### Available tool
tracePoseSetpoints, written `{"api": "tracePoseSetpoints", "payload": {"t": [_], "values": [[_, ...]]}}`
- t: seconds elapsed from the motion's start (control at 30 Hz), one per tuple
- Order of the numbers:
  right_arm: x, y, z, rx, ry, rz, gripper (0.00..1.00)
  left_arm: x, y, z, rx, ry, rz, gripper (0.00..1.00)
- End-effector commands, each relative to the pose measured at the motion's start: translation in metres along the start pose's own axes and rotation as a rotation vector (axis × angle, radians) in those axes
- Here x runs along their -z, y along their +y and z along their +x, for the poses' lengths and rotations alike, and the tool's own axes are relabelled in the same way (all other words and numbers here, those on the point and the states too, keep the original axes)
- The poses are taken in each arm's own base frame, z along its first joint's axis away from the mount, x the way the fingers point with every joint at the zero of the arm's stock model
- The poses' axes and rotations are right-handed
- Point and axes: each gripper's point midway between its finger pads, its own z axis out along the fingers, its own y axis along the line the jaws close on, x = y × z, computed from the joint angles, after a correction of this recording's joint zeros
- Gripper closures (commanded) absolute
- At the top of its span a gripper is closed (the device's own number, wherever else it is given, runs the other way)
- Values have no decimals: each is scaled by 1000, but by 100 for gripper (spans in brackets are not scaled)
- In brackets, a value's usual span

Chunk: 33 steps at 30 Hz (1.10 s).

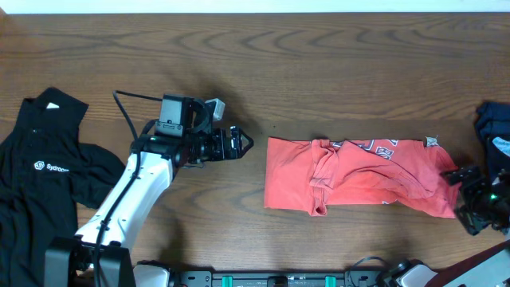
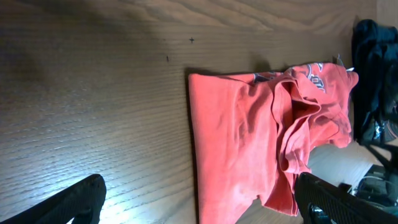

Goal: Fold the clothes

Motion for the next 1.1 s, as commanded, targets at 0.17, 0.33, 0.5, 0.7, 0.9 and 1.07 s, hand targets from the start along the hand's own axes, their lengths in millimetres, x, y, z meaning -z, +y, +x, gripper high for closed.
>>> {"api": "tracePoseSetpoints", "payload": {"t": [0.17,0.33,0.5,0.7,0.9,1.07], "values": [[-9,18,-30,83,-72,-154,6,2,-2,-1,-52,1,-10,2],[-28,28,-43,99,-44,-263,7,2,-1,2,-69,10,-12,2],[-44,30,-33,33,124,-332,1,2,1,8,-90,34,-19,2],[-43,5,-21,108,306,-170,1,2,1,9,-112,39,-19,2],[-26,13,-35,118,312,-149,1,2,1,9,-111,39,-19,2],[-7,25,-46,164,313,-153,3,2,1,10,-109,42,-20,2]]}}
